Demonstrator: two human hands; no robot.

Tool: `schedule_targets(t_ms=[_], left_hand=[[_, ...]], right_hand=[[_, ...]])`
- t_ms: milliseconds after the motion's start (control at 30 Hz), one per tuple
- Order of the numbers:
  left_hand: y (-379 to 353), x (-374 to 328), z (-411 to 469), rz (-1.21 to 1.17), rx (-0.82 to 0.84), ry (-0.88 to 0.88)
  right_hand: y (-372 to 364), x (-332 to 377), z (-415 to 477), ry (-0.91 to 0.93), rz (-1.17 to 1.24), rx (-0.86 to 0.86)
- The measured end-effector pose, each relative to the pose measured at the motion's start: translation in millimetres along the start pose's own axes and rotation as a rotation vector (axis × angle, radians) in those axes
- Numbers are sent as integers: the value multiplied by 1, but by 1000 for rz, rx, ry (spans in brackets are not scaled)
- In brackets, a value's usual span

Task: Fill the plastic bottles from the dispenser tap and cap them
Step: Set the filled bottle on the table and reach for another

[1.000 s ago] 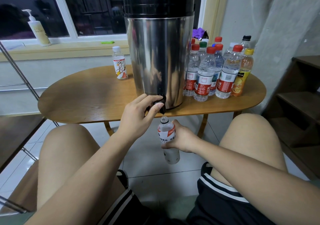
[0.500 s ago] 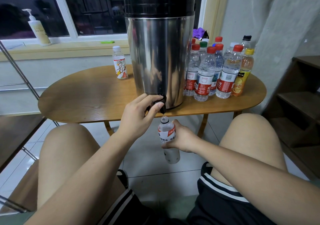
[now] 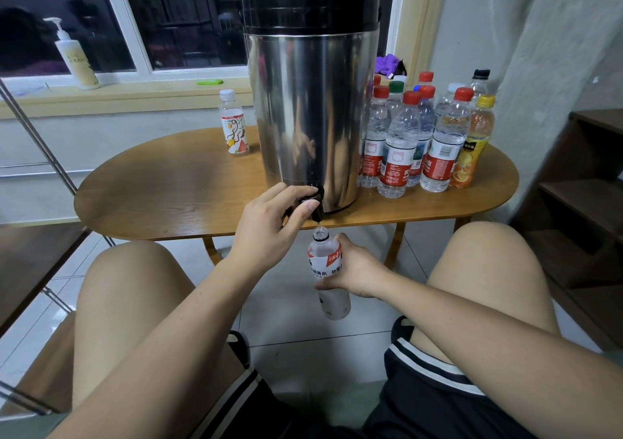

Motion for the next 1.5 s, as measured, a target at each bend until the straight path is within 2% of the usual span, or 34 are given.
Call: schedule_targets(t_ms=[1500], left_hand=[[-1,0,0,-25,16,8]], right_hand=[[-2,-3,3,0,-26,-4]])
Point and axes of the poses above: each hand's wrist, its own z-axis towards the middle knuckle, its own y-axis out of the back of the hand, x = y × z, the point moved 8 cm from there along z, towards the middle knuckle, and after that the axes turned 12 degrees about x, right-handed, at the moved point
